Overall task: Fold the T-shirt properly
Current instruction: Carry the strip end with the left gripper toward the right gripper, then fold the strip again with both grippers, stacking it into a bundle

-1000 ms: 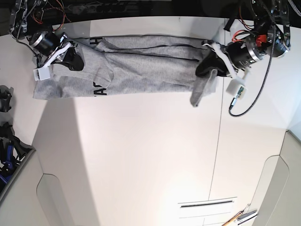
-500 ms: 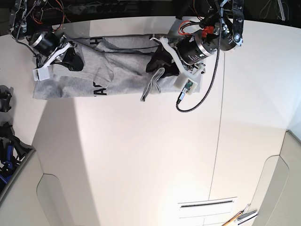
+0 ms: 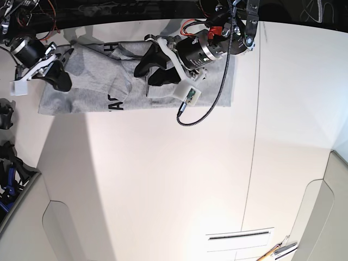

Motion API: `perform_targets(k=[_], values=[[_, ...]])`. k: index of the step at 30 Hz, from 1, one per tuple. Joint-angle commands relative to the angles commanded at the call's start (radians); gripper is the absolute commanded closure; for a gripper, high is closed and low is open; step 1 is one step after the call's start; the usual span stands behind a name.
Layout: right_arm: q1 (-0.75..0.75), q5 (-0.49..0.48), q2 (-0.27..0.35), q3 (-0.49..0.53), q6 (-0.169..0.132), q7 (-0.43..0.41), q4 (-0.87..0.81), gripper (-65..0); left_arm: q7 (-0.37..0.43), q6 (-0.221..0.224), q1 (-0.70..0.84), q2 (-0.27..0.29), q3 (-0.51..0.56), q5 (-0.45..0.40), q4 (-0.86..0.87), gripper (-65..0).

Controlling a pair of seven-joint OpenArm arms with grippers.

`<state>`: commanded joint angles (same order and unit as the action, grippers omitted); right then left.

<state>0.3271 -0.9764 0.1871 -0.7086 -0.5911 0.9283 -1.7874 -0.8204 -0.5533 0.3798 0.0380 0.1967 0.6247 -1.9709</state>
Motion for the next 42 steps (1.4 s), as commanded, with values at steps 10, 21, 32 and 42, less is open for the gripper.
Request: perform_targets(k=[10, 21, 32, 42], values=[[-0.019, 0.117, 0.163, -0.061, 0.011, -0.105, 0.12, -40.3, -0.055, -0.001, 0.0, -0.002, 0.0, 0.0, -0.002, -32.2], [-0.113, 0.138, 0.194, 0.159, -0.008, -0.101, 0.415, -40.3, -0.055, -0.001, -0.001, -0.002, 0.0, -0.001, -0.002, -32.2], [-0.114, -0.027, 0.195, 0.192, -0.019, 0.018, 0.409, -40.1, -0.056, -0.004, 0.0, -0.003, -0.003, -0.017, -0.002, -32.2], [-0.114, 0.028, 0.195, 0.192, -0.018, 0.01, 0.409, 0.0, -0.072, -0.008, -0.067, -0.003, -0.003, -0.016, -0.019, -32.2]])
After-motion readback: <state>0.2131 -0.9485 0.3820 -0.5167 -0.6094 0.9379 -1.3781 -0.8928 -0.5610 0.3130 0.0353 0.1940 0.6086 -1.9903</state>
